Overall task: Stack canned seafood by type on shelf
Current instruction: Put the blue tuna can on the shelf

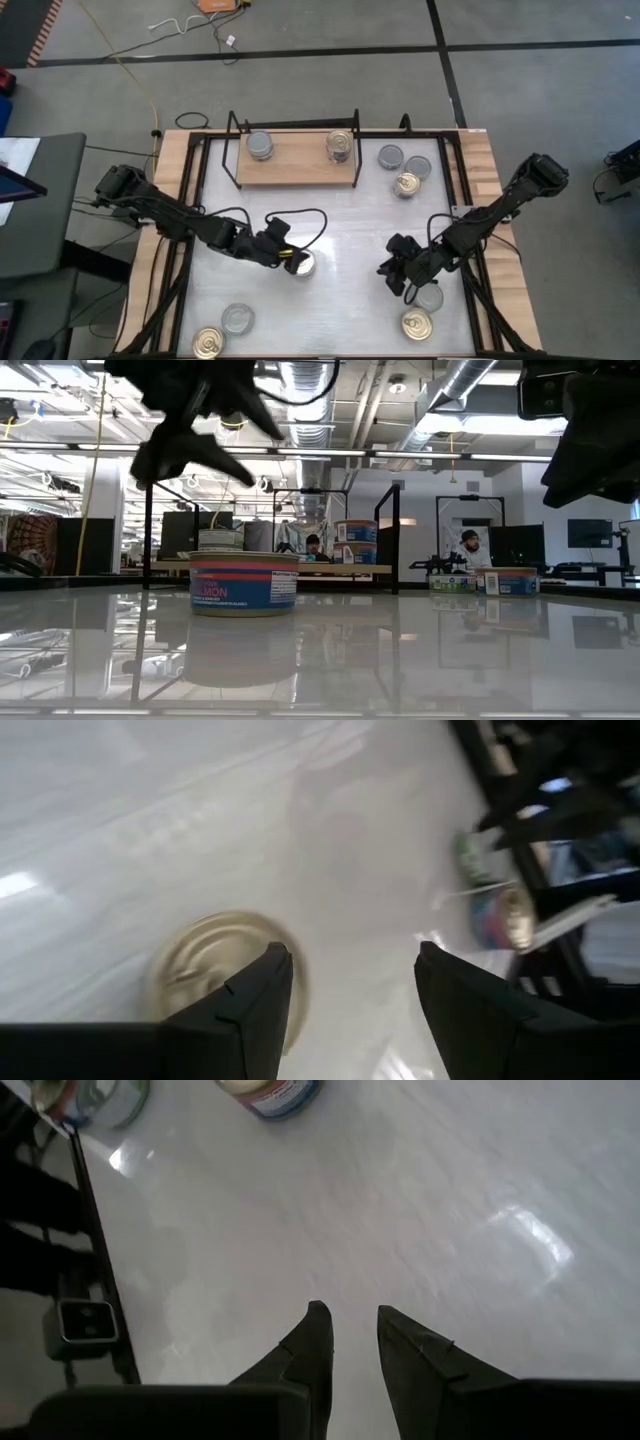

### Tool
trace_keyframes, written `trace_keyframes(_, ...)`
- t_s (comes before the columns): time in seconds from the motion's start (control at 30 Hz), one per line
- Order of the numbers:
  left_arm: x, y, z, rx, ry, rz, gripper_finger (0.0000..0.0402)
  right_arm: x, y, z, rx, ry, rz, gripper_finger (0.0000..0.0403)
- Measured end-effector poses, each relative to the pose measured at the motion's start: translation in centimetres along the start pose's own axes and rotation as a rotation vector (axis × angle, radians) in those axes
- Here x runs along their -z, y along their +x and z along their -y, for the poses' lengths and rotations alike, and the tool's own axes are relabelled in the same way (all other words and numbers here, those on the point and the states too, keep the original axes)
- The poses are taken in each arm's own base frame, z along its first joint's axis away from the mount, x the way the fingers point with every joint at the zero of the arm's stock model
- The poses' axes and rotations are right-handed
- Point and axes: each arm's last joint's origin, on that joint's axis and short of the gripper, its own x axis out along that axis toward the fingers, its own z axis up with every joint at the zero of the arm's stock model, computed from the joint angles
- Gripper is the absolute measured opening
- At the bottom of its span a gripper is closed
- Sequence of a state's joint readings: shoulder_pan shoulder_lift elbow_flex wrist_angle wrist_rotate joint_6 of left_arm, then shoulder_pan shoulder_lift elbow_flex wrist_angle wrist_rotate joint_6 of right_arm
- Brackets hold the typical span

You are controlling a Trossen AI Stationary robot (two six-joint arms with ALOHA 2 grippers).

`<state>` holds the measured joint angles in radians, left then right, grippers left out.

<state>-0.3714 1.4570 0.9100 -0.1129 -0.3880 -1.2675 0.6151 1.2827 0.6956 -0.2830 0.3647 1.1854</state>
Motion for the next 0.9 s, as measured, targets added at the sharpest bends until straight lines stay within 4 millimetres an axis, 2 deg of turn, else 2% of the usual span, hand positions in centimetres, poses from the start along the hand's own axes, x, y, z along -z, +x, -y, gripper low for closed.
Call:
trace_keyframes(0.23,0.6,-0.2,-1.7,-0.160,-0.023,-0.087,0.0203,-1.1,0.7,-0.2,-0.035,0.195,0.054,0.0108)
trace_keyframes(0.37,1.0,-0.3,-2.4,-0.206,0.005,-0.111,0.0203,-1.4,2.7,-1.1,-0.079,0.279,0.182,0.0108)
trace_keyframes(0.5,1.9,-0.2,-5.0,-0.238,0.005,-0.148,0.0203,-1.5,5.4,-1.6,-0.144,0.329,0.221,0.0108)
trace_keyframes(0.73,2.4,-1.9,-8.5,0.004,-0.124,-0.083,0.0203,-2.6,8.0,-2.8,-0.155,0.422,0.207,0.0107)
trace_keyframes(0.9,2.7,-2.6,-9.9,0.048,-0.167,-0.080,0.0203,-4.6,10.0,-4.3,-0.154,0.448,0.235,0.0107)
